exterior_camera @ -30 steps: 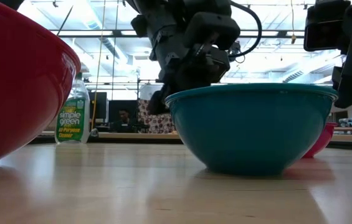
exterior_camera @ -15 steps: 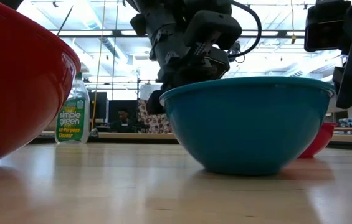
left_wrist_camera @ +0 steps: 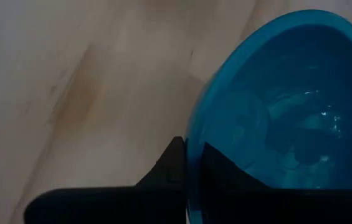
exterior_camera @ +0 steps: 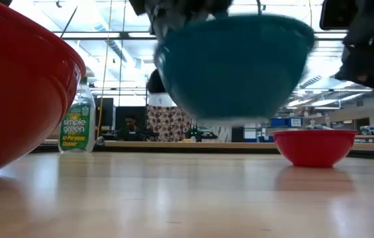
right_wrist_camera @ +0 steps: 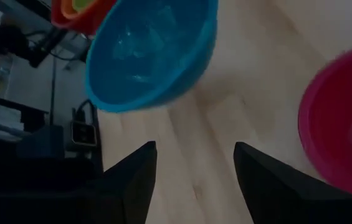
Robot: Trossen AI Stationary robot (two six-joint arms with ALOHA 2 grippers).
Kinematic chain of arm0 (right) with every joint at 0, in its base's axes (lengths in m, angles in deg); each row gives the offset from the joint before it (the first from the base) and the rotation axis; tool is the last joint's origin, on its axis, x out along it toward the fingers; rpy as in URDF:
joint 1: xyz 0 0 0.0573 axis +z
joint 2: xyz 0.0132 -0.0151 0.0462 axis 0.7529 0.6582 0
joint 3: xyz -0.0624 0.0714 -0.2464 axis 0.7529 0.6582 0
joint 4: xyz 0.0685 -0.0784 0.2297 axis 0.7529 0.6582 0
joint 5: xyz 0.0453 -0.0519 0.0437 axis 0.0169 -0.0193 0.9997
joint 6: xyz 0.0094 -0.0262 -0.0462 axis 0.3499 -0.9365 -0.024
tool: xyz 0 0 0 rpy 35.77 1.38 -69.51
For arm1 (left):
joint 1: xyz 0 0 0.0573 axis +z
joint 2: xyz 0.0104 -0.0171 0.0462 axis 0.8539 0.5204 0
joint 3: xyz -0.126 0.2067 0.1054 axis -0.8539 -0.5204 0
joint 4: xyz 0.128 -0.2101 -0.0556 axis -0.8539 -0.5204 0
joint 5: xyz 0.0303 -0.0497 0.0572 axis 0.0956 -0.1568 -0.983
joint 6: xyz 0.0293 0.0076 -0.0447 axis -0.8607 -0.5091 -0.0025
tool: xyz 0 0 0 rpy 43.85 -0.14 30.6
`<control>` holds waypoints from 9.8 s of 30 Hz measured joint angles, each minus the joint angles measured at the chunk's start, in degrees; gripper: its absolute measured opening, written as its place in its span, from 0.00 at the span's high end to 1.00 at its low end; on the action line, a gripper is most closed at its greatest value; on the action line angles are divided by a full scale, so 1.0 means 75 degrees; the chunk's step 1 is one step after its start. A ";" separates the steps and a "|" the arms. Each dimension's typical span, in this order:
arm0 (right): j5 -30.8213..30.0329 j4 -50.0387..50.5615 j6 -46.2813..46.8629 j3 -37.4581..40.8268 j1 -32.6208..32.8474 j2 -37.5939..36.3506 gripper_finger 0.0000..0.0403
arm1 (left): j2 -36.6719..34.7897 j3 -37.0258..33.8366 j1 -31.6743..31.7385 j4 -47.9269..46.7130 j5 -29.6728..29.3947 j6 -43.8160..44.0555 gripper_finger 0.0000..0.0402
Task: Nest bowls inside each other
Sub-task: Stack the blue bowl on top of the green bowl, then stack the pink bowl on top of the blue bowl
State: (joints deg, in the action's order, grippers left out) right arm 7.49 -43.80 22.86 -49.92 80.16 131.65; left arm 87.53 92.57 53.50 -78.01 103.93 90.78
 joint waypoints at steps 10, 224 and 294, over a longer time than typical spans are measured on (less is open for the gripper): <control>0.0444 -0.0712 -0.1063 -0.0004 -0.0998 -0.0095 0.48 | -0.1171 0.0000 0.0122 -0.1173 0.0041 -0.0363 0.97; 0.4593 0.1943 -0.5062 -1.0005 -0.4304 0.7938 0.95 | -0.9408 -0.4590 -0.0930 -0.3367 -0.2524 0.0782 0.52; 0.3158 0.2604 -0.5850 -1.3467 -0.3432 1.0883 0.94 | -0.4897 -0.2748 -0.5240 -0.3363 -0.3783 0.8633 0.52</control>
State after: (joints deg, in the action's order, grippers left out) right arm 31.18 -24.27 -21.01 -150.92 54.42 213.27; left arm 50.81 71.95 14.20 -103.24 75.56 155.53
